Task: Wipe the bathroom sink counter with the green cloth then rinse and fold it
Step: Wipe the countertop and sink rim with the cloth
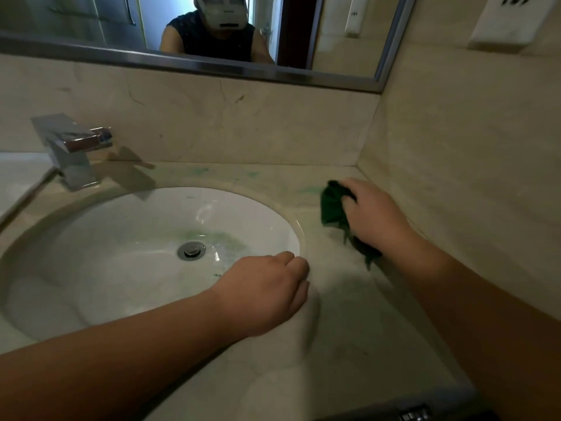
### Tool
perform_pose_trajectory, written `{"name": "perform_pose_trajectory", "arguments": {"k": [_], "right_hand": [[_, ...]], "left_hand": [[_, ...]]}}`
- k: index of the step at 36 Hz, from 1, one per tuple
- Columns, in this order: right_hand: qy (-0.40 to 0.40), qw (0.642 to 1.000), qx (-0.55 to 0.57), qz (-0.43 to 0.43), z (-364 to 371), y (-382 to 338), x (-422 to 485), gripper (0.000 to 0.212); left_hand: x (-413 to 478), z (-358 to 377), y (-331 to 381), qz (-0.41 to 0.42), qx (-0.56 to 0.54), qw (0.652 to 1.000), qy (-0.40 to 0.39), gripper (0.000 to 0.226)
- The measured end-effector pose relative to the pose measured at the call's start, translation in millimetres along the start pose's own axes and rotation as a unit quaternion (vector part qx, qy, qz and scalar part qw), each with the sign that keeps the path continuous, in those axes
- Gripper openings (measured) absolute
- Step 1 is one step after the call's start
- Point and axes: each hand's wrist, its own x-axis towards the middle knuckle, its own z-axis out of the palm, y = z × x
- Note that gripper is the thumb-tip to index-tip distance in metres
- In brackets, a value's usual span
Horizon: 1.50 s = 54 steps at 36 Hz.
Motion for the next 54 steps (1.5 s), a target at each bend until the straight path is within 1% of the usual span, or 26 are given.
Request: {"name": "perform_pose_trajectory", "arguments": {"k": [2, 3, 4, 5, 6, 8, 10, 11, 13, 16, 18, 20, 22, 24, 26, 28, 30, 34, 37, 39, 43, 47, 49, 51, 53, 54], "right_hand": [[-0.052, 0.995, -0.063, 0.052, 17, 17, -12, 0.046], [-0.067, 0.991, -0.105, 0.05, 27, 16, -18, 0.048], [-0.076, 0.987, -0.139, 0.024, 37, 13, -21, 0.049], [-0.081, 0.987, -0.139, -0.011, 44, 5, -22, 0.05], [-0.09, 0.989, -0.112, -0.038, 50, -5, -20, 0.05], [-0.138, 0.983, -0.063, -0.104, 52, -23, -16, 0.046], [-0.193, 0.968, -0.034, -0.158, 47, -33, -13, 0.039], [-0.195, 0.966, -0.019, -0.167, 42, -34, -11, 0.037], [-0.156, 0.977, 0.018, -0.146, 26, -30, -4, 0.037], [-0.066, 0.994, 0.038, -0.072, -6, -11, 13, 0.036], [-0.028, 0.999, 0.019, -0.025, -20, 11, 28, 0.037], [-0.004, 1.0, -0.006, 0.009, -25, 36, 45, 0.039], [-0.017, 0.999, -0.02, 0.042, -20, 57, 58, 0.04], [-0.054, 0.996, -0.053, 0.057, -8, 73, 69, 0.043], [-0.084, 0.991, -0.094, 0.048, 9, 85, 76, 0.043], [-0.079, 0.989, -0.118, 0.043, 26, 92, 86, 0.044], [-0.081, 0.99, -0.106, 0.046, 33, 91, 97, 0.046], [-0.113, 0.99, -0.074, 0.049, 34, 82, 119, 0.047], [-0.124, 0.989, -0.07, 0.028, 39, 72, 126, 0.049], [-0.138, 0.988, -0.064, 0.008, 44, 62, 125, 0.05], [-0.155, 0.986, -0.055, -0.041, 55, 35, 116, 0.051], [-0.157, 0.981, -0.044, -0.104, 71, -11, 93, 0.051], [-0.167, 0.974, -0.027, -0.152, 79, -41, 78, 0.048], [-0.2, 0.959, -0.012, -0.203, 86, -67, 61, 0.042], [-0.235, 0.946, 0.002, -0.223, 87, -83, 47, 0.039], [-0.238, 0.946, 0.016, -0.22, 83, -85, 42, 0.038]], "left_hand": [[1, -1, 0, 0.011, 0.002, 1.0, 0.003, 0.042], [1, -1, 0, 0.014, 0.003, 1.0, 0.002, 0.043], [1, -1, 0, 0.015, 0.003, 1.0, 0.001, 0.043], [1, -1, 0, 0.016, 0.004, 1.0, 0.004, 0.042], [2, -1, 0, 0.018, 0.006, 1.0, 0.008, 0.04], [3, -3, -1, 0.019, 0.002, 1.0, 0.008, 0.035], [5, -5, -3, 0.021, 0.001, 1.0, -0.012, 0.035], [6, -7, -5, 0.022, 0.005, 0.999, -0.025, 0.038], [12, -10, -15, 0.022, 0.008, 0.998, -0.058, 0.048], [26, -12, -40, 0.007, -0.009, 0.994, -0.11, 0.066], [38, -11, -58, 0.006, -0.004, 0.992, -0.13, 0.074], [51, -12, -71, 0.006, 0.015, 0.991, -0.136, 0.076], [65, -10, -82, -0.013, 0.019, 0.989, -0.148, 0.078], [74, -4, -94, -0.03, 0.021, 0.985, -0.167, 0.08], [78, 4, -105, -0.03, 0.028, 0.982, -0.183, 0.081], [78, 11, -113, -0.028, 0.018, 0.982, -0.186, 0.08], [78, 14, -119, -0.028, -0.002, 0.984, -0.175, 0.079], [75, 16, -122, -0.022, -0.025, 0.987, -0.157, 0.081], [74, 13, -130, -0.021, -0.047, 0.986, -0.16, 0.08], [73, 8, -141, -0.025, -0.045, 0.988, -0.147, 0.078], [66, 3, -176, -0.086, -0.007, 0.989, -0.118, 0.083], [59, 3, -202, -0.114, 0.029, 0.983, -0.142, 0.09], [57, 3, -207, -0.127, 0.029, 0.978, -0.162, 0.091], [55, 2, -207, -0.13, 0.026, 0.978, -0.163, 0.093], [55, 2, -208, -0.134, 0.021, 0.978, -0.16, 0.094], [55, 2, -208, -0.132, 0.018, 0.978, -0.16, 0.093]]}}
